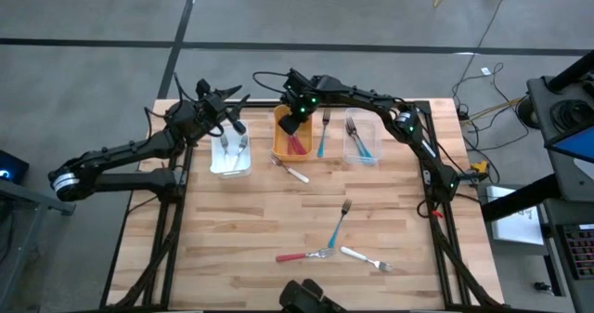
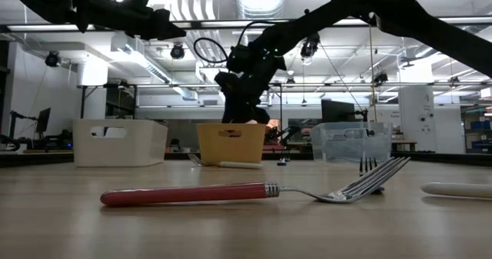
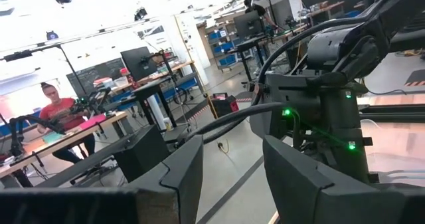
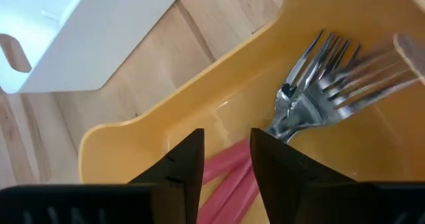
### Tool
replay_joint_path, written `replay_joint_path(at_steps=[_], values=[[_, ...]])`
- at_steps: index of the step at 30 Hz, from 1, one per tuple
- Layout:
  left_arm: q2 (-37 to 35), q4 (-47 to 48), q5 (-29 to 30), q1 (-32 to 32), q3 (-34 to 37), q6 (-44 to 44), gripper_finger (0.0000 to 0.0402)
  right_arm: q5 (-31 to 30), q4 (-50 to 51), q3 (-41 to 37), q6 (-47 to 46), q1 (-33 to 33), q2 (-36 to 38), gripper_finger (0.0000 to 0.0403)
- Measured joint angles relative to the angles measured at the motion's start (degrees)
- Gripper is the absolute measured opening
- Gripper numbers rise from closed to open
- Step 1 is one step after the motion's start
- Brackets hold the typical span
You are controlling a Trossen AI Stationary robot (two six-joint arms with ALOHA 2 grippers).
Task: Sort silverware by color (type)
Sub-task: Put the pink fork into the yellow bin
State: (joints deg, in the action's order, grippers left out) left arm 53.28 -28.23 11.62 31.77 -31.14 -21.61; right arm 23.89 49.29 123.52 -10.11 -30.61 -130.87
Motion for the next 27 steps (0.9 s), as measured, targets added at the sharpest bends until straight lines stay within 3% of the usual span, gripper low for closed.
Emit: replay_joint_path(at_steps=[9,16,23,27], values=[[0.04,0.02,0.01,0.0,0.0,0.0,0.0136,0.08,0.79,0.57,0.2,-0.01,0.8,0.0093],[0.56,0.13,-0.02,0.0,0.0,-0.18,0.0136,-1.05,4.42,-1.59,2.34,1.61,7.69,0.009],[0.87,-0.13,-0.92,-0.09,0.02,2.91,0.0136,-12.27,0.42,-15.7,4.61,6.23,21.41,0.0086],[1.35,0.12,-8.38,-0.07,-1.18,9.87,0.0134,-13.56,-11.23,-29.83,4.03,8.57,31.77,0.0086]])
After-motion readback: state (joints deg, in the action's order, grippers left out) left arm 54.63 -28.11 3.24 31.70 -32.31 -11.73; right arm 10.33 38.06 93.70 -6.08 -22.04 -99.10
